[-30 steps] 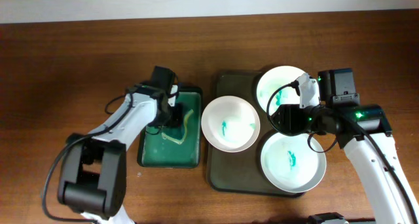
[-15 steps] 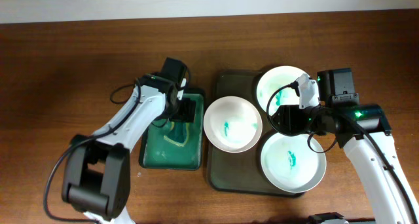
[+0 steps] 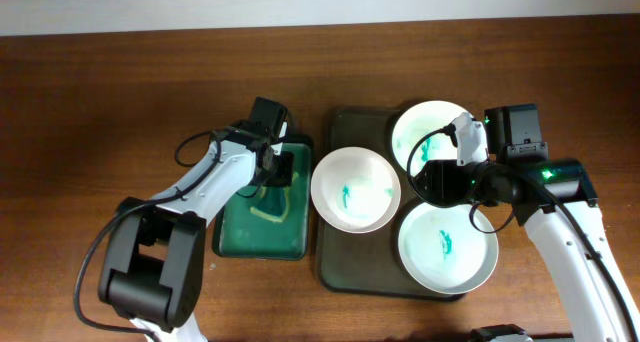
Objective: Clean dirty plates on tray and stack at the side
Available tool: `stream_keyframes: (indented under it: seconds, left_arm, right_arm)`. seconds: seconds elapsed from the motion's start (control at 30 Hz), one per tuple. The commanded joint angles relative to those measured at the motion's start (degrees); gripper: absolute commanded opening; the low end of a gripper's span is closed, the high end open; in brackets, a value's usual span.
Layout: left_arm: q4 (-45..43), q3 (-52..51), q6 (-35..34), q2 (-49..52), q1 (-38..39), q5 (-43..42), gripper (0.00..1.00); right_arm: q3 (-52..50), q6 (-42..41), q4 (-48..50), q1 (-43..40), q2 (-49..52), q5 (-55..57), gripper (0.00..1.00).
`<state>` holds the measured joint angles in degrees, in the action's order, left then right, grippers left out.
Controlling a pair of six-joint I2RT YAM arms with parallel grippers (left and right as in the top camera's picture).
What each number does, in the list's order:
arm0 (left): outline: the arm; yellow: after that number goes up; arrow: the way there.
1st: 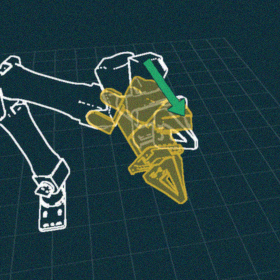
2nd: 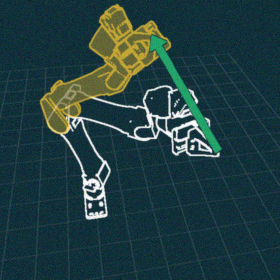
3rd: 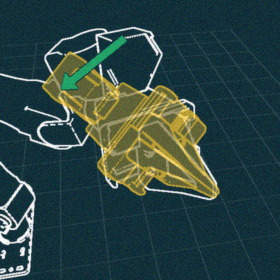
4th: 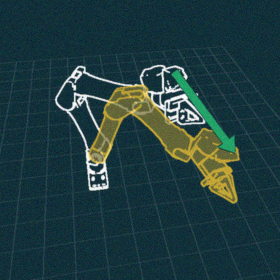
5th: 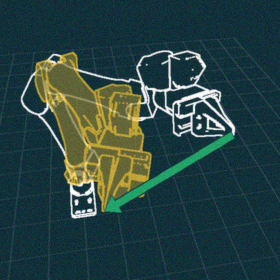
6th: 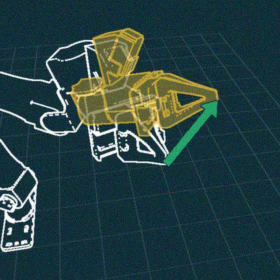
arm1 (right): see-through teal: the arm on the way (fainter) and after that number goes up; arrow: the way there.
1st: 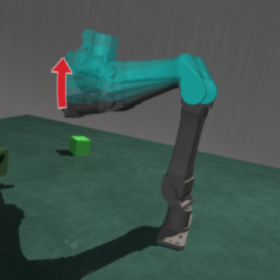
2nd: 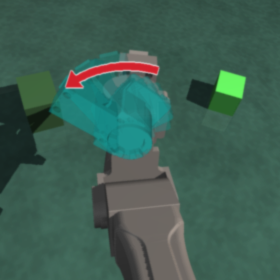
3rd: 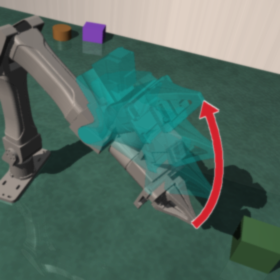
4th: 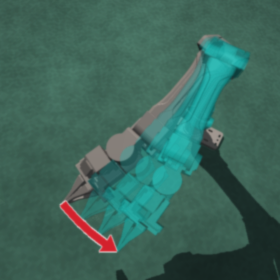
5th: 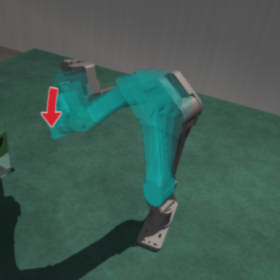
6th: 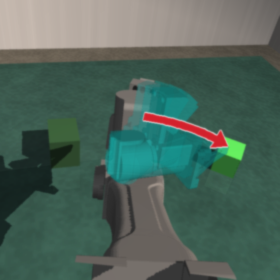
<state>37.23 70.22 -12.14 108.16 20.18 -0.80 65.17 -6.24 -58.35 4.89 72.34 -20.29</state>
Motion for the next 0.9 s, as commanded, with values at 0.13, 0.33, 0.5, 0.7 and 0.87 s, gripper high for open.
stream_keyframes:
  seconds: [0.13, 0.33, 0.5, 0.7, 0.87]
  left_arm:
    - [2.16, 3.5, 0.07, 0.76, -1.51, 0.55, 0.0]
    - [16.15, 9.88, 0.07, -1.27, -1.44, -1.55, 0.6]
    - [22.45, 7.91, 0.04, -1.25, -0.9, -3.58, 0.56]
    - [10.08, -4.0, 0.04, -1.25, 1.16, -3.93, 0.34]
    - [6.51, -5.09, 0.02, -1.38, 0.85, -1.53, 0.0]
  right_arm:
    - [1.01, -0.2, 0.02, 0.35, 0.15, -0.52, 0.63]
    - [1.01, -0.17, 0.0, 0.35, 0.15, -0.52, 0.63]
    - [1.01, -0.2, 0.02, 0.35, 0.15, -0.5, 0.64]
    - [1.01, -0.2, 0.02, 0.35, 0.15, -0.52, 0.64]
    - [1.01, -0.2, 0.02, 0.35, 0.15, -0.52, 0.64]
